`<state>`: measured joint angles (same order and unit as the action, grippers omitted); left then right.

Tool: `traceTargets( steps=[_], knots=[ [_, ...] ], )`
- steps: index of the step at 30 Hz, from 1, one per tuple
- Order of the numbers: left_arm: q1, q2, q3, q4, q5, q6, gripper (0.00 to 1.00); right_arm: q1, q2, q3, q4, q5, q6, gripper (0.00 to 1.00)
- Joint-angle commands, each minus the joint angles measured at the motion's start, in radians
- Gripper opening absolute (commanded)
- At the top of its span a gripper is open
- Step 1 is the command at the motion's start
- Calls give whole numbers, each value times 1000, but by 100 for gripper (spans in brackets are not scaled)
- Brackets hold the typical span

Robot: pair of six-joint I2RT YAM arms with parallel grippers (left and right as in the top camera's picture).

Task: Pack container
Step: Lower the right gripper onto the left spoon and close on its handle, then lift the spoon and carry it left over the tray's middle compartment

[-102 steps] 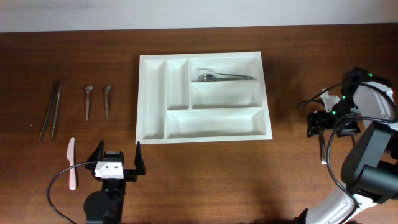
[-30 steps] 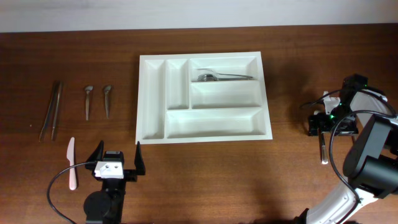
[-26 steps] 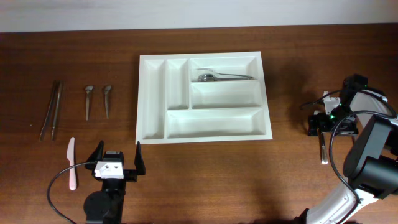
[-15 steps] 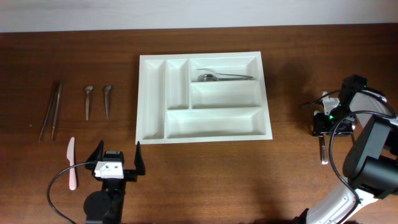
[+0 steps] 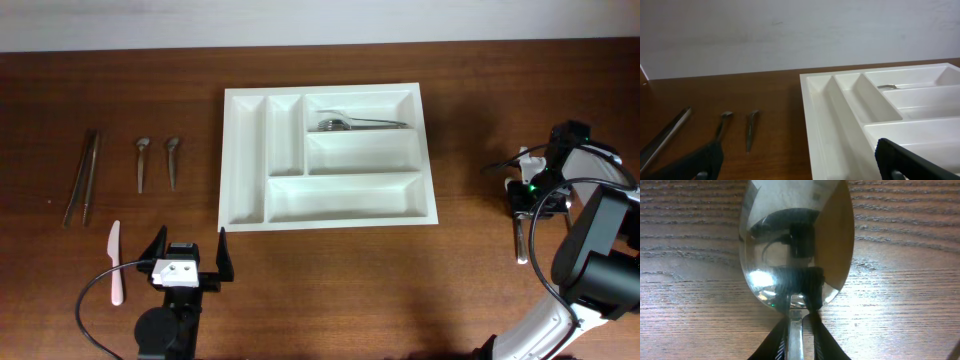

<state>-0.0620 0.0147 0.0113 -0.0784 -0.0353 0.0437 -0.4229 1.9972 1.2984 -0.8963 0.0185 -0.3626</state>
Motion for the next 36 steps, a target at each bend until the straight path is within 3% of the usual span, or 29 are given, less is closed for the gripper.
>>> traceTargets(
  steps=[1, 21, 36],
  knots=[
    [6, -8, -2, -2, -14, -6, 99, -2, 25, -32, 11, 38, 8, 18],
    [6, -8, -2, -2, -14, -6, 99, 6, 25, -14, 26, 38, 8, 6],
    [6, -8, -2, -2, -14, -6, 99, 171, 25, 291, -8, 38, -13, 4]
  ],
)
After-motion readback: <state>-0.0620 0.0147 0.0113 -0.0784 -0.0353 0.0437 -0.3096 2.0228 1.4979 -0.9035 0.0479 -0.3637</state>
